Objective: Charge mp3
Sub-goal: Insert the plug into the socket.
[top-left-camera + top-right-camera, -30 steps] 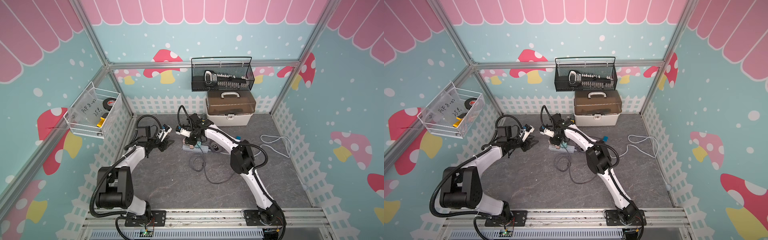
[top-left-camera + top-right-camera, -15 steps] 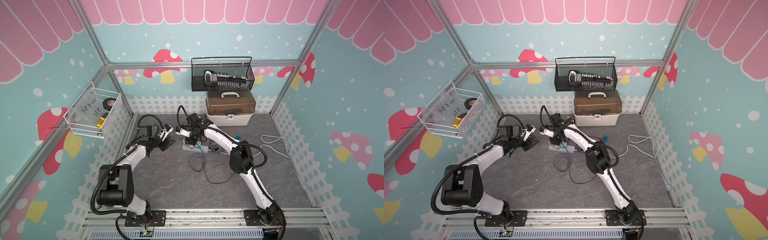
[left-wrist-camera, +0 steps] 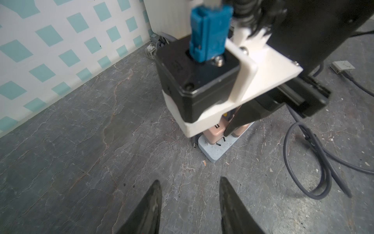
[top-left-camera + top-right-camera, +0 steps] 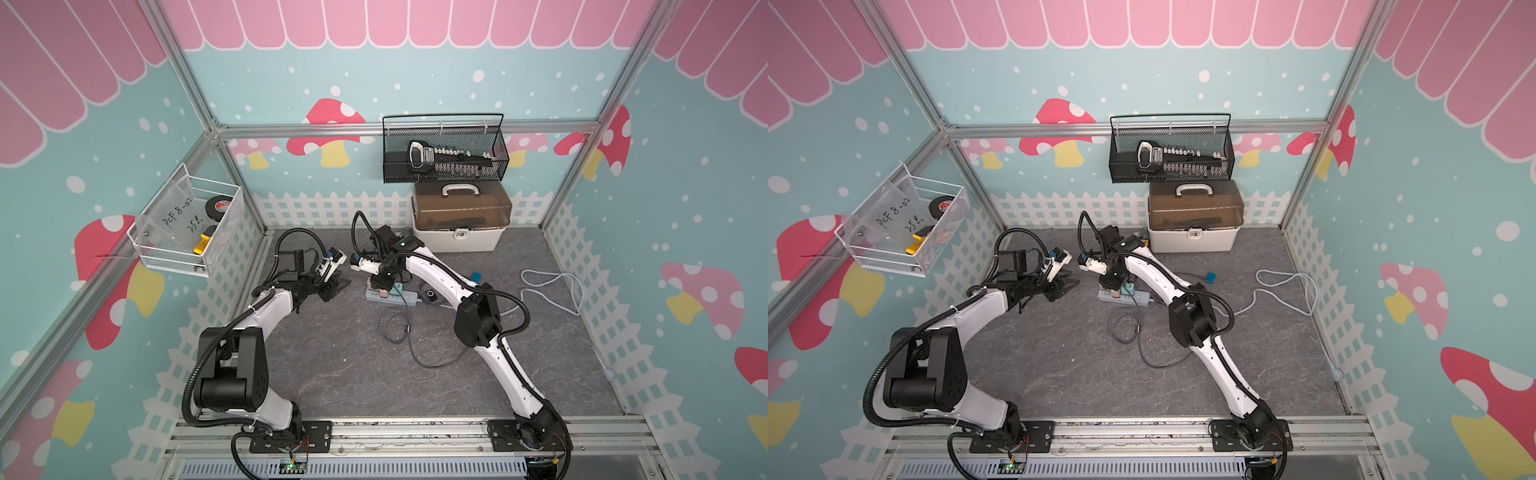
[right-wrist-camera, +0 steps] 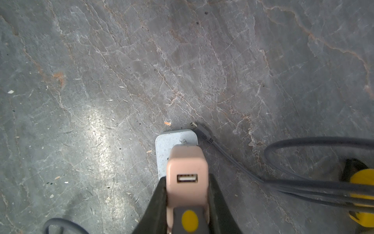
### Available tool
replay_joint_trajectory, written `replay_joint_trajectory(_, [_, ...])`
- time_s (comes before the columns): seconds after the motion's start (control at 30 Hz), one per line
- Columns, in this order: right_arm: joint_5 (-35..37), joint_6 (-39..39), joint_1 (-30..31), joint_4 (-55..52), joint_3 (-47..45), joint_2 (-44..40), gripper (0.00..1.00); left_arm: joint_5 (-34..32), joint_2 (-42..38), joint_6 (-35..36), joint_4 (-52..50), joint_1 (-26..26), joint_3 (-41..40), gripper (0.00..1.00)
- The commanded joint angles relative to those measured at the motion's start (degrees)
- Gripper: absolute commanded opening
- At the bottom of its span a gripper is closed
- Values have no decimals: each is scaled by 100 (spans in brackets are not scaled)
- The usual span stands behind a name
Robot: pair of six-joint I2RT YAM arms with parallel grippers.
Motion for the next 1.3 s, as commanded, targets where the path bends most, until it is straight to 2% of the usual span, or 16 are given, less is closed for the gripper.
replay_joint_trajectory(0.0, [635,-167,-52,-1239,-33,554,0,25,-79,195,-51,-21,136,44])
replay_joint_trajectory(0.4, [820,-251,-17,-1463,60,913,0,33,34,239,-51,-51,157,43])
replay_joint_trajectory(0.67, [1139,-352,-7,-1551,-26,904,0,7,119,195,-46,-143,227,43])
replay_joint_trajectory(1.07, [1085,-244,-17,-1778,-233,797,0,-70,10,111,-58,-159,228,44])
replay_joint_trajectory(1.27, [1083,85,-24,-1765,-126,780,12,-297,-151,-306,-11,-179,160,44])
